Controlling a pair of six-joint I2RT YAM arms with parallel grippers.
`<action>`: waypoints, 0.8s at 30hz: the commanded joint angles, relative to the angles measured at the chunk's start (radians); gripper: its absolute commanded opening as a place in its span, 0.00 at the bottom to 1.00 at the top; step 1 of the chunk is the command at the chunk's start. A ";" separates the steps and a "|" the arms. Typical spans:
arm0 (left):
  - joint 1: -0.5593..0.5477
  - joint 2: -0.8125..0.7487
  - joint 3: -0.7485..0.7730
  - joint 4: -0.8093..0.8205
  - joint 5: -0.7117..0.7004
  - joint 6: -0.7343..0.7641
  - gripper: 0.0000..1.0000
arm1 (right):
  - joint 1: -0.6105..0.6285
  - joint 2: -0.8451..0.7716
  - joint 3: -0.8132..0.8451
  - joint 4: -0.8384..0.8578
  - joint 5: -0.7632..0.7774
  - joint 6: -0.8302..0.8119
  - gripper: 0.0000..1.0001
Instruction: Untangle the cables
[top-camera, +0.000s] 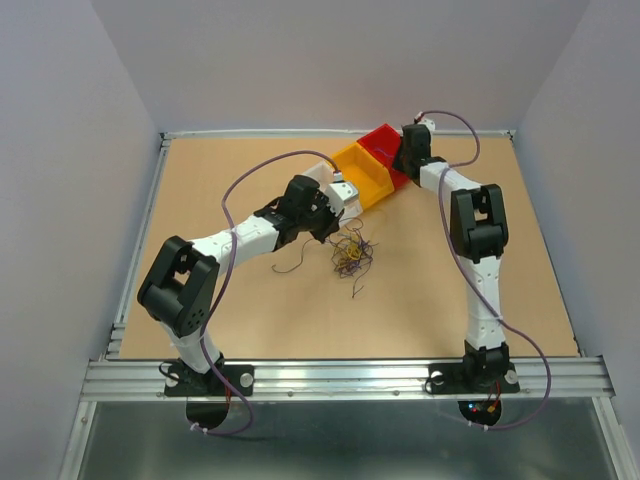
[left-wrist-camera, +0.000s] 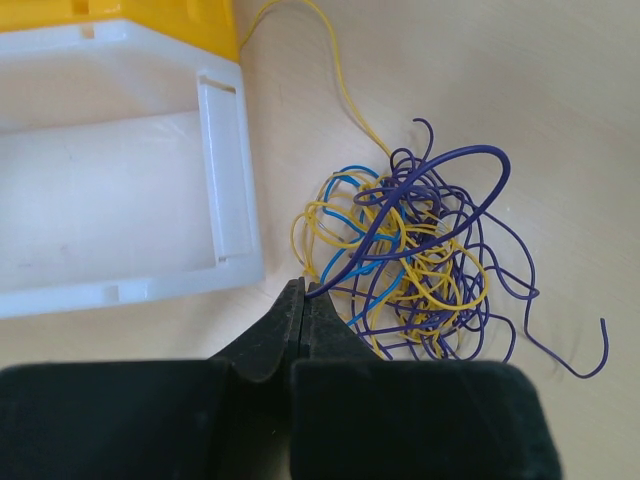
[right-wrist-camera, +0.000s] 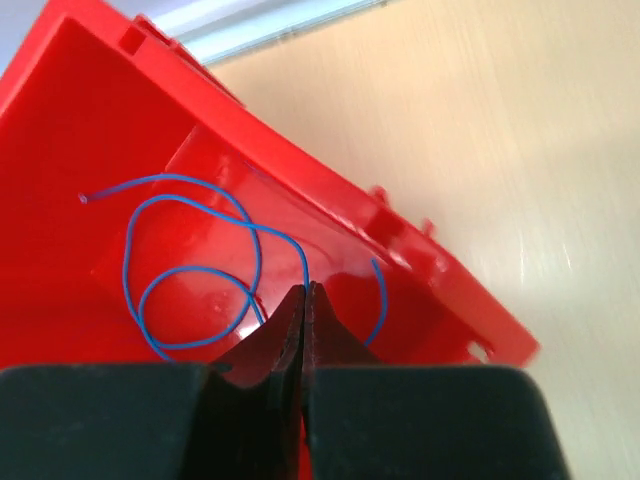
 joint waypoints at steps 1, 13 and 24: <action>-0.008 -0.054 0.029 0.015 0.001 0.011 0.00 | 0.009 -0.096 -0.146 -0.002 0.019 0.011 0.01; -0.017 -0.074 0.021 0.015 0.004 0.012 0.00 | 0.009 -0.265 -0.316 0.092 0.060 0.029 0.21; -0.015 -0.117 0.012 0.012 -0.006 0.014 0.00 | 0.012 -0.409 -0.375 0.101 -0.015 -0.020 0.76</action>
